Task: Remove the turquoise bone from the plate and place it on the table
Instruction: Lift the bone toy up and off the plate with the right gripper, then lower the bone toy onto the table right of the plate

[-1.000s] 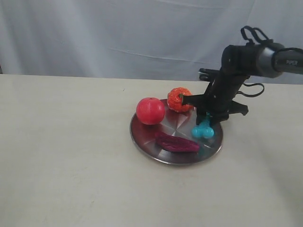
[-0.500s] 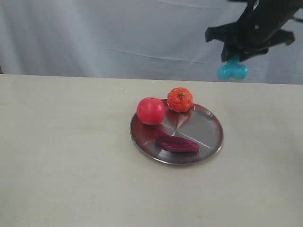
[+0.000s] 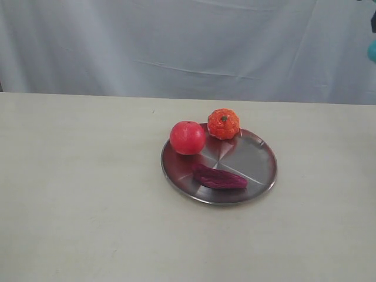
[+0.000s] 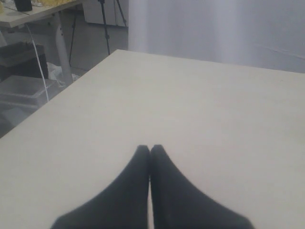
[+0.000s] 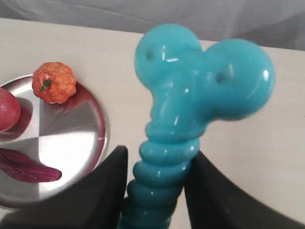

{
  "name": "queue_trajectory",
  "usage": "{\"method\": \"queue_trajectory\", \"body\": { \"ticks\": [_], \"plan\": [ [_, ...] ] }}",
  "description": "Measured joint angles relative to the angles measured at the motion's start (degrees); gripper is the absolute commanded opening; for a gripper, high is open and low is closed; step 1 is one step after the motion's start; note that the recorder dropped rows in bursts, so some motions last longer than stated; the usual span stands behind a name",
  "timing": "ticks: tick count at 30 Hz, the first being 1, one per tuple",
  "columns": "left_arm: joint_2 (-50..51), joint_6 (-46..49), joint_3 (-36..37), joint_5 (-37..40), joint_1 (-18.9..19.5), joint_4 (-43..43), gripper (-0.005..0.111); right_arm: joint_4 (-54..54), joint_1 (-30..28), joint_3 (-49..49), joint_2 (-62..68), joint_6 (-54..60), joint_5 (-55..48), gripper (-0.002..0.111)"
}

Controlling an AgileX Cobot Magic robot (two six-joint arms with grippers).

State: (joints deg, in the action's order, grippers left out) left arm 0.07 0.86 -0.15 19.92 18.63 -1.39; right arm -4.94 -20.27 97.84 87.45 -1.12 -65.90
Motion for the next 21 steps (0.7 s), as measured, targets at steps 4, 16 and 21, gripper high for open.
{"method": "queue_trajectory", "body": {
  "ticks": [4, 16, 21],
  "plan": [
    [0.0, 0.0, 0.0, 0.0, 0.0, 0.0, 0.000, 3.0, -1.4, 0.0, 1.6, 2.7, -0.7, 0.000],
    [0.0, 0.0, 0.0, 0.0, 0.0, 0.0, 0.000, 4.9, -1.4, 0.0, 16.8, 3.1, -0.8, 0.000],
    [0.0, 0.0, 0.0, 0.0, 0.0, 0.0, 0.000, 4.9, -1.4, 0.0, 24.0, 3.1, 1.4, 0.000]
  ]
}}
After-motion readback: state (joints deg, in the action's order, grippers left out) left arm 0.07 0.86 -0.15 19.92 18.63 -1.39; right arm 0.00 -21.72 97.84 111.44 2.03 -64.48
